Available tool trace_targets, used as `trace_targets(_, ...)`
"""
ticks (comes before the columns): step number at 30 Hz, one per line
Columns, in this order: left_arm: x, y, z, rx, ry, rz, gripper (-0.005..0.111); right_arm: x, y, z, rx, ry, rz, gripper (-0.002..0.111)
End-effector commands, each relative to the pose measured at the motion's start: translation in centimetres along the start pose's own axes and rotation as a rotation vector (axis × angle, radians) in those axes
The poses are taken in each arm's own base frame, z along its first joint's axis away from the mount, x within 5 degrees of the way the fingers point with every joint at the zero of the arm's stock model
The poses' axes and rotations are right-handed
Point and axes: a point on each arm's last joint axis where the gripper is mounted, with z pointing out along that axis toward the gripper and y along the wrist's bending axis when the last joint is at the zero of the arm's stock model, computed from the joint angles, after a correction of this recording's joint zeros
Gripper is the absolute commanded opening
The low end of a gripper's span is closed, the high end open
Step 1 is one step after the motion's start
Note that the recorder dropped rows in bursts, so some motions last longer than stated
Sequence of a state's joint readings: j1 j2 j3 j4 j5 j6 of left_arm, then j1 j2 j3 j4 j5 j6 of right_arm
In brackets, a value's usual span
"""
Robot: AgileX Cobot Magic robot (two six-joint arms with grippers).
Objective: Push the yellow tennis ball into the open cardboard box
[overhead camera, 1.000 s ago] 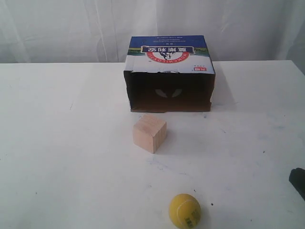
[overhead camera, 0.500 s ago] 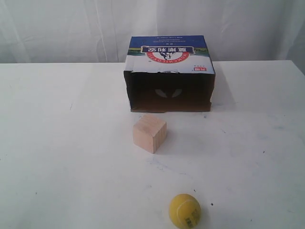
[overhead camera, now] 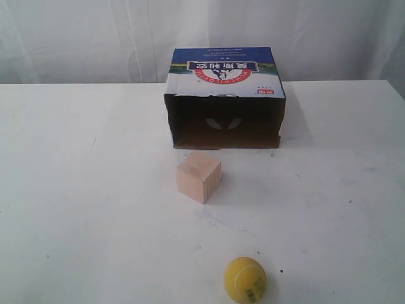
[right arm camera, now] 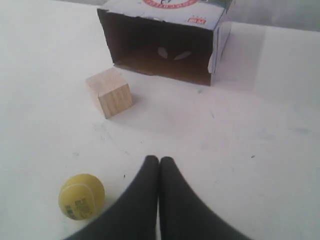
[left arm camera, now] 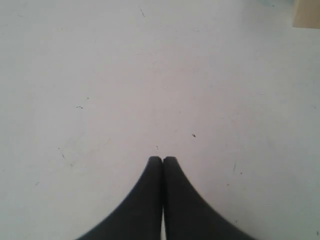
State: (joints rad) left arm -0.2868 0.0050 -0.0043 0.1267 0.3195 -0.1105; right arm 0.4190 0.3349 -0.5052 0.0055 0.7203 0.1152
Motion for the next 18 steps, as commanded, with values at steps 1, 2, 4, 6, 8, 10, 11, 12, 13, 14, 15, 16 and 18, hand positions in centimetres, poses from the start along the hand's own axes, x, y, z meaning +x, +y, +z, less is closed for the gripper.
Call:
trace_targets(1,0.3,0.0,0.0,0.004,0.016,0.006,0.0,-1.4,0.5,2.0,-0.021,0.14,0.053,0.0)
trace_targets(2,0.3,0.0,0.0,0.004,0.016,0.006,0.0,-1.6,0.7,2.5,-0.03,0.18,0.07,0.0)
trace_targets(4,0.3,0.0,0.0,0.004,0.016,0.006,0.0,-2.3,1.0,3.6,-0.036,0.241,0.074,0.0)
trace_targets(6,0.3,0.0,0.0,0.004,0.016,0.006,0.0,-3.3,1.7,5.2,-0.071,0.307,-0.002,0.0)
trace_targets(8,0.3,0.0,0.0,0.004,0.016,0.006,0.0,-3.9,2.6,6.4,-0.111,0.372,-0.048,0.0)
trace_targets(10,0.3,0.0,0.0,0.004,0.016,0.006,0.0,-4.0,3.8,7.7,-0.151,0.429,-0.087,0.0)
trace_targets(11,0.3,0.0,0.0,0.004,0.016,0.006,0.0,-4.0,4.5,8.4,-0.173,0.46,-0.112,0.0)
trace_targets(12,0.3,0.0,0.0,0.004,0.016,0.006,0.0,-3.9,5.2,9.2,-0.193,0.487,-0.14,0.0)
trace_targets(13,0.3,0.0,0.0,0.004,0.016,0.006,0.0,-3.6,5.8,9.8,-0.207,0.511,-0.166,0.0)
trace_targets(14,0.3,0.0,0.0,0.004,0.016,0.006,0.0,-3.3,6.7,10.6,-0.228,0.539,-0.193,0.0)
trace_targets(15,0.3,0.0,0.0,0.004,0.016,0.006,0.0,-2.9,7.2,11.2,-0.238,0.56,-0.206,0.0)
trace_targets(16,0.3,0.0,0.0,0.004,0.016,0.006,0.0,-2.0,8.6,12.4,-0.266,0.603,-0.245,0.0)
trace_targets(18,0.3,0.0,0.0,0.004,0.016,0.006,0.0,-0.9,9.9,13.8,-0.288,0.649,-0.283,0.0)
